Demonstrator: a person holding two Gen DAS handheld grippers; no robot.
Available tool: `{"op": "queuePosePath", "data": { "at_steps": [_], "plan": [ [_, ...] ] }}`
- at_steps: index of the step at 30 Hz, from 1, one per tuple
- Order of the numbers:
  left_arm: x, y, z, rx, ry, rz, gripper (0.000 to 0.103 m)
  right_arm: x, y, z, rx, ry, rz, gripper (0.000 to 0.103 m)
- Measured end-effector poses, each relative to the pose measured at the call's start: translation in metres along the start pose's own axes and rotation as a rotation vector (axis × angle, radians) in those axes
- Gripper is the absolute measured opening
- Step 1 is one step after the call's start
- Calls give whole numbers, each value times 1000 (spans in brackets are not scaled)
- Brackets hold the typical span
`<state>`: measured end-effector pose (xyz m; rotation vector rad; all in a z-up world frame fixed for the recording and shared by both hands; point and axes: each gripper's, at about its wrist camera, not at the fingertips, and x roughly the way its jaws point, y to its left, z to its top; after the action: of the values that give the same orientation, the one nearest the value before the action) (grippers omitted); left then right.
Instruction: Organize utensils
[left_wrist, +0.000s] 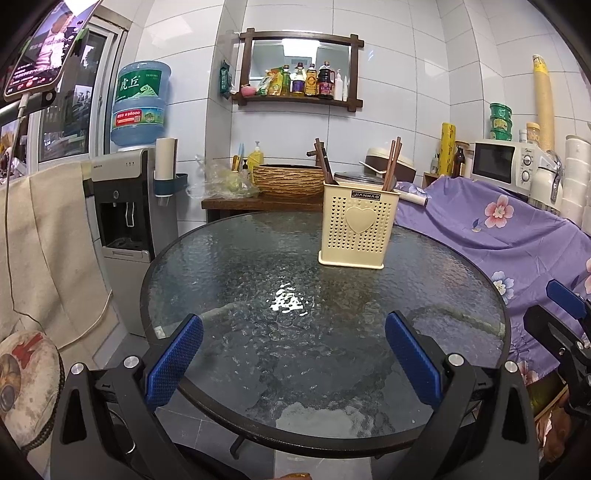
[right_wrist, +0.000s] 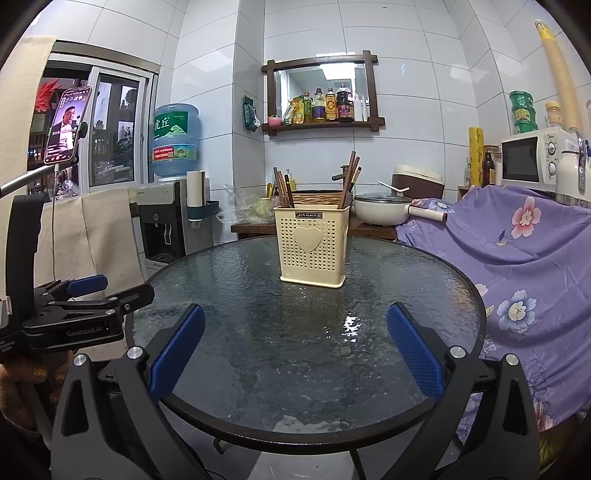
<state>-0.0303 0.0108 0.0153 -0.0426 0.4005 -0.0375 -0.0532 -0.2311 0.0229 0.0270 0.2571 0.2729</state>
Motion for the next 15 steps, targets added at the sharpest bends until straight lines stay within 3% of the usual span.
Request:
{"op": "queuePosePath", "data": {
  "at_steps": [15],
  "plan": [
    [1, 0, -2, -5, 2, 8, 97, -1, 1, -3, 2, 3, -4, 97]
  ]
}}
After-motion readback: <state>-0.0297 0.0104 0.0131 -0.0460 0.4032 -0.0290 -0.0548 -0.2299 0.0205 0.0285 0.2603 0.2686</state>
